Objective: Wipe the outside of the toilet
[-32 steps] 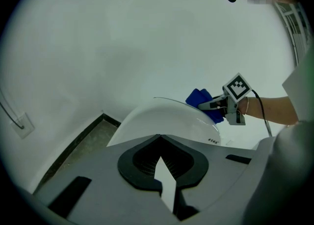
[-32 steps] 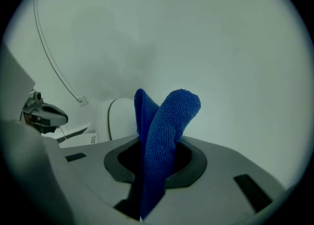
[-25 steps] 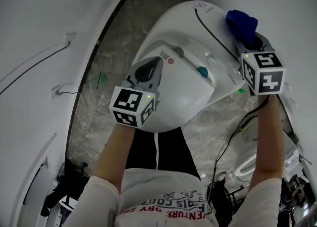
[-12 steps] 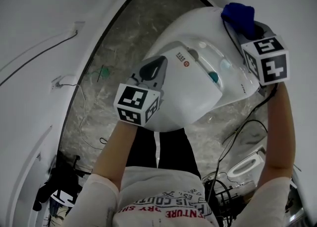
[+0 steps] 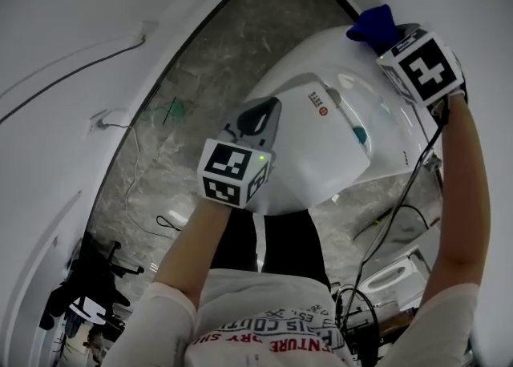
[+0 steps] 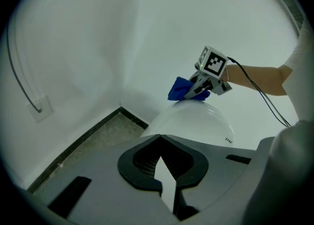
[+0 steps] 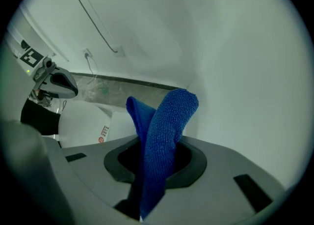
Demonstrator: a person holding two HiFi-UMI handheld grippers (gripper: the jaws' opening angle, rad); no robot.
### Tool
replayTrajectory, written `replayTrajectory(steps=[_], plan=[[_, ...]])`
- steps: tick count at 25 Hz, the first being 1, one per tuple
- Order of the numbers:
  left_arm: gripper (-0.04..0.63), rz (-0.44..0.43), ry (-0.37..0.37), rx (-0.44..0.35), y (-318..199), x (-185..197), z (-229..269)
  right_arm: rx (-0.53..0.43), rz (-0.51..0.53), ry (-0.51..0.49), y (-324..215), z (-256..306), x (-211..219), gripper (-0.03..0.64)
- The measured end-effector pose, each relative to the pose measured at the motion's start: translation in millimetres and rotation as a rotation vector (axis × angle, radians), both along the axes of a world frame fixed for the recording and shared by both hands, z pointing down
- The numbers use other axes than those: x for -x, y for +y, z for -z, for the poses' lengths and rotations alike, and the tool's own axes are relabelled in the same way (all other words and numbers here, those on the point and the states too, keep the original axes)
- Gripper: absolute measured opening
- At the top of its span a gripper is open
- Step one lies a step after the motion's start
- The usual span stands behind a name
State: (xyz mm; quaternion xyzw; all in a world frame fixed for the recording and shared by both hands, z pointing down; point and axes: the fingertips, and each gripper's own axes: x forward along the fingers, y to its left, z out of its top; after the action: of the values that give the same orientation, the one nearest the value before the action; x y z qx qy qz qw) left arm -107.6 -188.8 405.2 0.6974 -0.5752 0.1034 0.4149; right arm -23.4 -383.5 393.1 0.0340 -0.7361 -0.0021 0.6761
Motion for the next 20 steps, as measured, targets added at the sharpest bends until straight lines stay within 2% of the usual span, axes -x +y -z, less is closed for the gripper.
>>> replayTrajectory(steps=[9,14,20], plan=[[0.005,0.040,0.025,0.039,36,17,-23,0.116,0.233,0.283,19,-47,41,0.083],[0.005,0.069,0.006,0.074,62,38,-45,0.137,0.273,0.348,39,-73,63,0.083],[0.005,0.165,0.038,0.089,88,62,-61,0.159,0.315,0.432,54,-98,72,0.083]])
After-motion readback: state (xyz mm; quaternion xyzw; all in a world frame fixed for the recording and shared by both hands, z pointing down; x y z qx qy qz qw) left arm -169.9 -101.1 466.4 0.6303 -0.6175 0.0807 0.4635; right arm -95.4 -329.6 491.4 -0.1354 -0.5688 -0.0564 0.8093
